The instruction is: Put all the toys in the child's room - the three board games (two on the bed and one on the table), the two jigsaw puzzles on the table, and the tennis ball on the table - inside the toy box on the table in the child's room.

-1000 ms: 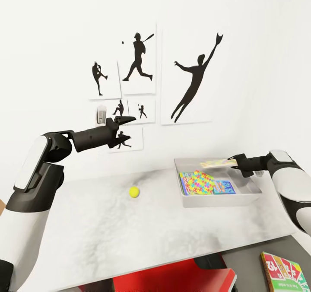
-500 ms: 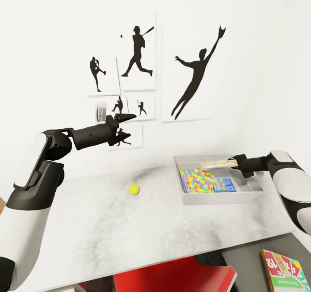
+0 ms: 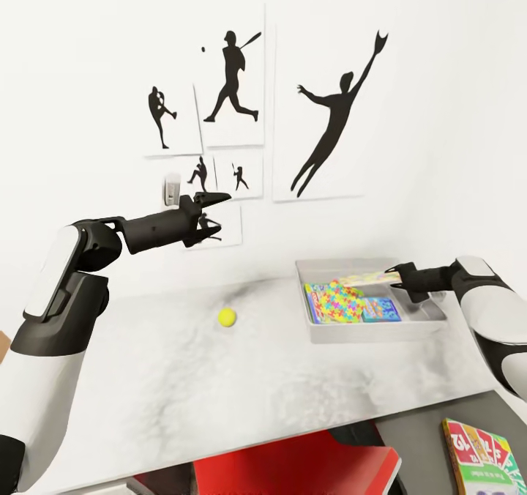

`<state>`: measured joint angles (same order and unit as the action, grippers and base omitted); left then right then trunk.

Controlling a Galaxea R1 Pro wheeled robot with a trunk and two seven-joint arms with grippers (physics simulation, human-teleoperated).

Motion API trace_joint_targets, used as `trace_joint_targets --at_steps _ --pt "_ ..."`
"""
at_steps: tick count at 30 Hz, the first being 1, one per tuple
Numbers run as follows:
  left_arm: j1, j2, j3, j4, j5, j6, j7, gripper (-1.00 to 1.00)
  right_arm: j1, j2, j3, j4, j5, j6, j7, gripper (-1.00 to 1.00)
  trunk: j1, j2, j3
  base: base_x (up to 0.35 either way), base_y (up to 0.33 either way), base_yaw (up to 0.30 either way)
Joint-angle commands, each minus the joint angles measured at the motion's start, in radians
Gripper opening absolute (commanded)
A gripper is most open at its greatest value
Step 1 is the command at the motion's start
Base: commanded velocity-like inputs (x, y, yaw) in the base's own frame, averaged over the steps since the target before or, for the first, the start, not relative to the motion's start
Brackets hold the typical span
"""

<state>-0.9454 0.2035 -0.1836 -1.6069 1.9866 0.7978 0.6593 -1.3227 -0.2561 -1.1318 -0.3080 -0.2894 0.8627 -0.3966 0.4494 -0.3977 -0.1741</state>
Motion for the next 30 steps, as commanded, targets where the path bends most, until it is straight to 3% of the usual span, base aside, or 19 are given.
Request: trace_joint_targets --at_steps 1,30 --pt "-0.002 0.001 -0.001 -0.001 0.011 -0.002 0.010 1.00 -0.001 0.001 -0.002 -0.001 -0.011 0.001 -0.010 -1.00 0.001 -0.002 -0.004 0.000 0.000 0.000" --pt "-0.001 0.001 -0.001 0.000 0.011 -0.002 0.011 1.00 -0.007 0.008 -0.002 0.000 -0.011 0.004 -0.009 -1.00 0.001 -0.002 -0.043 0.000 0.000 0.000"
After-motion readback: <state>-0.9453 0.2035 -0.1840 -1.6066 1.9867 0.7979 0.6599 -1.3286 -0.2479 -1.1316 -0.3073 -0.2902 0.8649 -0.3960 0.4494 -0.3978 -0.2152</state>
